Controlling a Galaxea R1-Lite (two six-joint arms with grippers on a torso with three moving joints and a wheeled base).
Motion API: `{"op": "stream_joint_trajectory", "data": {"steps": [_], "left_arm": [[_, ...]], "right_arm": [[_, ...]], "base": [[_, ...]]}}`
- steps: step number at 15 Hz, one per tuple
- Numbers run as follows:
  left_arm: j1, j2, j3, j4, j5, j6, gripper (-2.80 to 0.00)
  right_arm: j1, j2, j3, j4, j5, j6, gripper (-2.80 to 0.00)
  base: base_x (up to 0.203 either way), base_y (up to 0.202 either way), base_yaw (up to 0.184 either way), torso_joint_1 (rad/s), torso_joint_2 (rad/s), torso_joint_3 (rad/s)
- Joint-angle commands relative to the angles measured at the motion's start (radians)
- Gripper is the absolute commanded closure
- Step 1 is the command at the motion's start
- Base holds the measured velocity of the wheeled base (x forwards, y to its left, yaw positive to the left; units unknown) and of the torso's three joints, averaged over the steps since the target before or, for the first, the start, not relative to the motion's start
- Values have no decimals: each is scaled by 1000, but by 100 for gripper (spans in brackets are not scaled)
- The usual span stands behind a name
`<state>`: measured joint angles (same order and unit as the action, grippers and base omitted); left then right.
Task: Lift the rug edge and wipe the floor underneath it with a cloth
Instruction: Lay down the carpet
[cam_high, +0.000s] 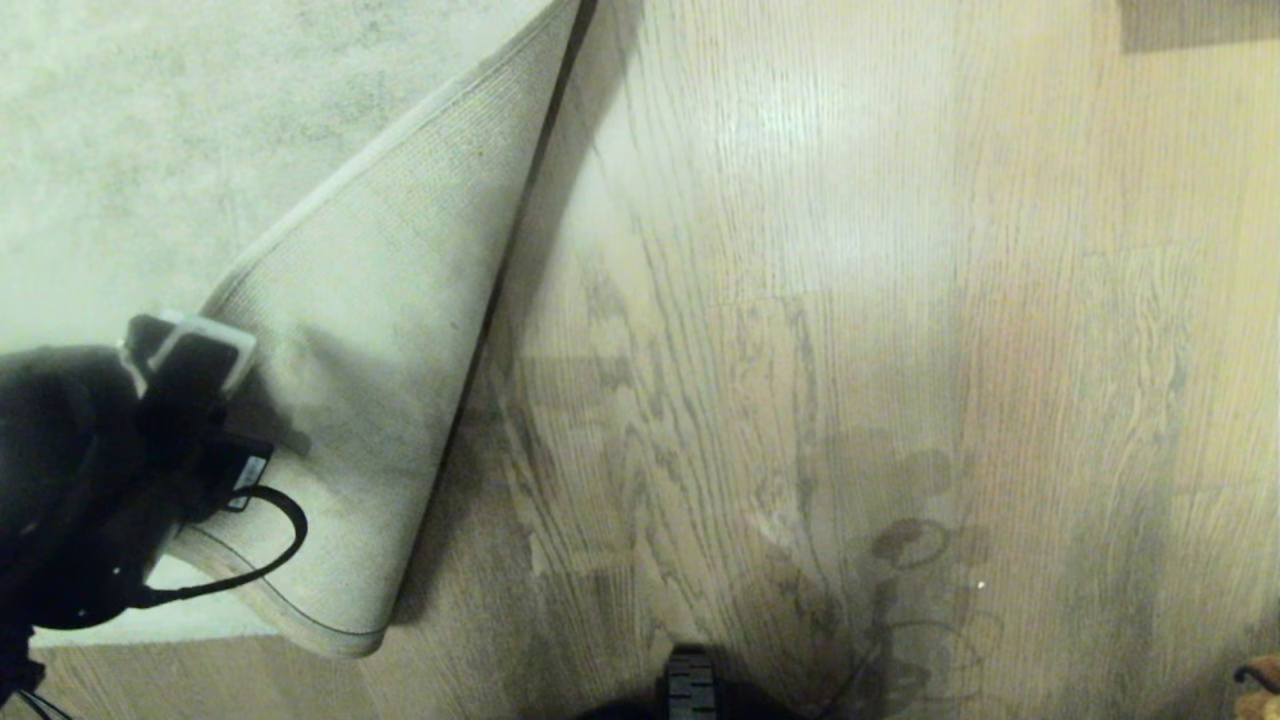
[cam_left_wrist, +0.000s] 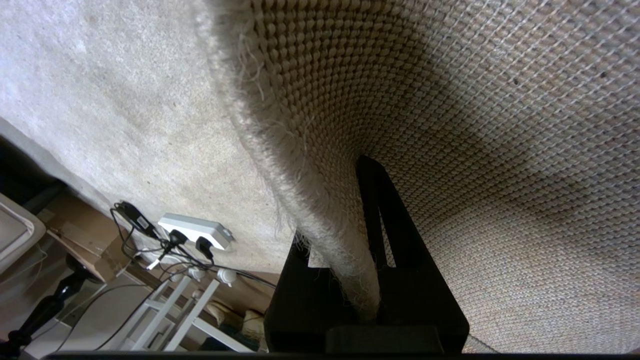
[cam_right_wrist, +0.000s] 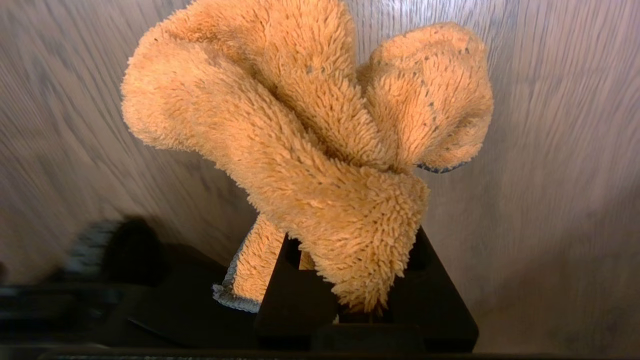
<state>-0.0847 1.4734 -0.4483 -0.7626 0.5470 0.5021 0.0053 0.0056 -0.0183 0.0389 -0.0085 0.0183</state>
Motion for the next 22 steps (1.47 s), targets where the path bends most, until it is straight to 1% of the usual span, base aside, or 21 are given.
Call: {"op": "stream_joint_trajectory", "data": {"steps": [1,6,14,19,22], "left_arm": [[0,-2,2,-4,4,3,0],[-1,-10,28,-6,4,3,0],[0,-22,35,-4,4,3,0],[3,-40,74,-5,2,-6,0],[-17,-39,80,-5,1,-13,0]], "right_arm": [[1,-4,3,-1,-1,5,0],[1,-4,3,-2,-1,11,0],[1,-4,3,-2,-1,11,0],[1,-4,3,-2,0,11,0],[1,-4,3,-2,-1,11,0]], "base": [[0,0,0,0,0,0],[0,0,0,0,0,0],[0,0,0,0,0,0],[0,0,0,0,0,0],[0,0,0,0,0,0]]}}
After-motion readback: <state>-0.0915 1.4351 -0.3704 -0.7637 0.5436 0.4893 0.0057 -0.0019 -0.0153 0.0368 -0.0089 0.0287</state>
